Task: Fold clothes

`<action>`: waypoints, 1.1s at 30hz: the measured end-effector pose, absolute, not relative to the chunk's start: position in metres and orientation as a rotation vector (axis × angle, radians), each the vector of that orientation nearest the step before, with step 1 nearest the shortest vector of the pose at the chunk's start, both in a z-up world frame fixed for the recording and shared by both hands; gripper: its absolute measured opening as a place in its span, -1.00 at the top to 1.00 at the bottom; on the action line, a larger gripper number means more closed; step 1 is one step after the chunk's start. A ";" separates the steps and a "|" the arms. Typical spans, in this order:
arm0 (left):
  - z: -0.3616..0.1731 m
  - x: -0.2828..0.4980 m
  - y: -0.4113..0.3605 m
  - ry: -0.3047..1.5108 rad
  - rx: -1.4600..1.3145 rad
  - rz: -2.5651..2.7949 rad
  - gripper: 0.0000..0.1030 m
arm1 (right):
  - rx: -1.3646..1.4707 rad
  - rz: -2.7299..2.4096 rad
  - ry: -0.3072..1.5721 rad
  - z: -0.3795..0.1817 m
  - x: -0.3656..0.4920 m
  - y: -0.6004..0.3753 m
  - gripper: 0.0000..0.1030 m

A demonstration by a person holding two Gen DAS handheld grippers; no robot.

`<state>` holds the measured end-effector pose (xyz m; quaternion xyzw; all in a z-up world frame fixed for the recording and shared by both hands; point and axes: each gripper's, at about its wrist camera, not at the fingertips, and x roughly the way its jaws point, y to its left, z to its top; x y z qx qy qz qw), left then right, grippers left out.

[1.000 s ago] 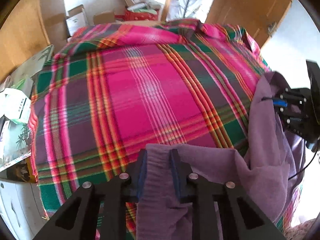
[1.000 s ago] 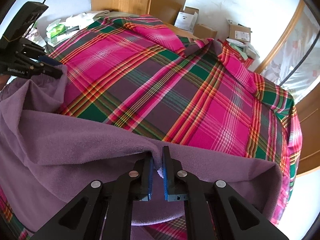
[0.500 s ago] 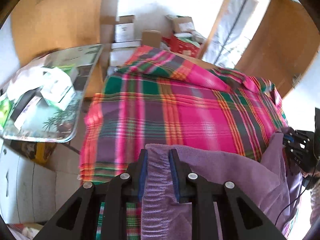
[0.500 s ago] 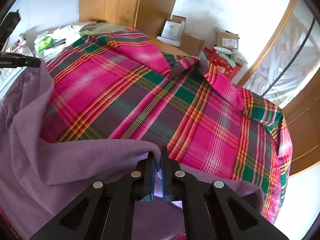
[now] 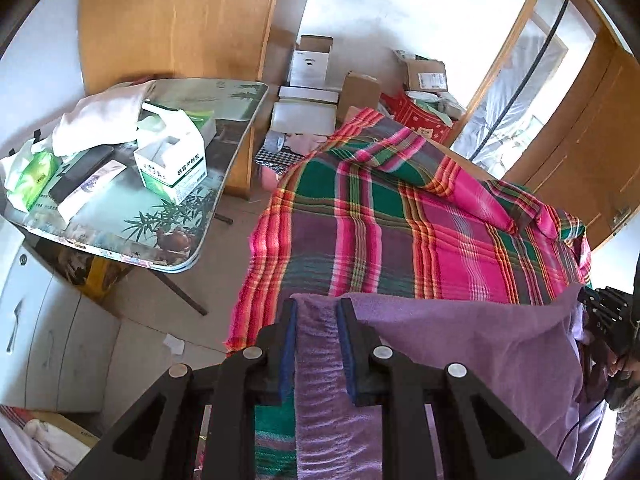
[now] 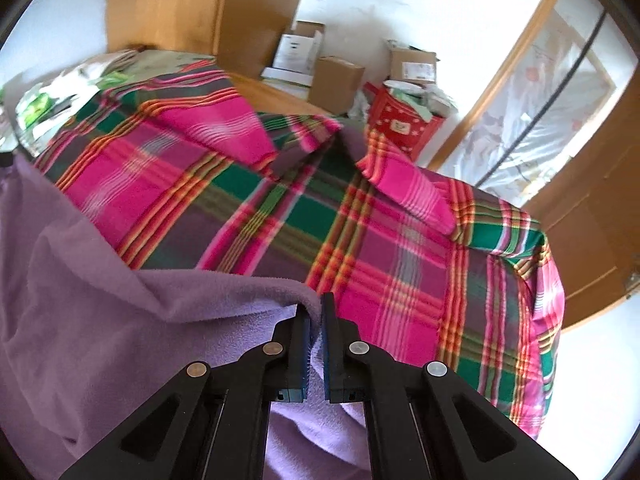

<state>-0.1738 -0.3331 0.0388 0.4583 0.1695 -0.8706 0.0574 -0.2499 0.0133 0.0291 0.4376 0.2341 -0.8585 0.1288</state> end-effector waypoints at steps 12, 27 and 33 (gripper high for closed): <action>0.019 -0.195 -0.335 0.499 1.450 -2.586 0.60 | 1.364 -2.562 0.841 0.004 -0.290 0.006 0.91; 0.051 -0.126 -0.341 0.586 1.426 -2.636 0.51 | 1.224 -2.655 0.741 0.060 -0.226 0.026 0.74; 0.060 -0.055 -0.335 0.682 1.406 -2.626 0.50 | 1.131 -2.701 0.639 0.097 -0.162 0.051 0.74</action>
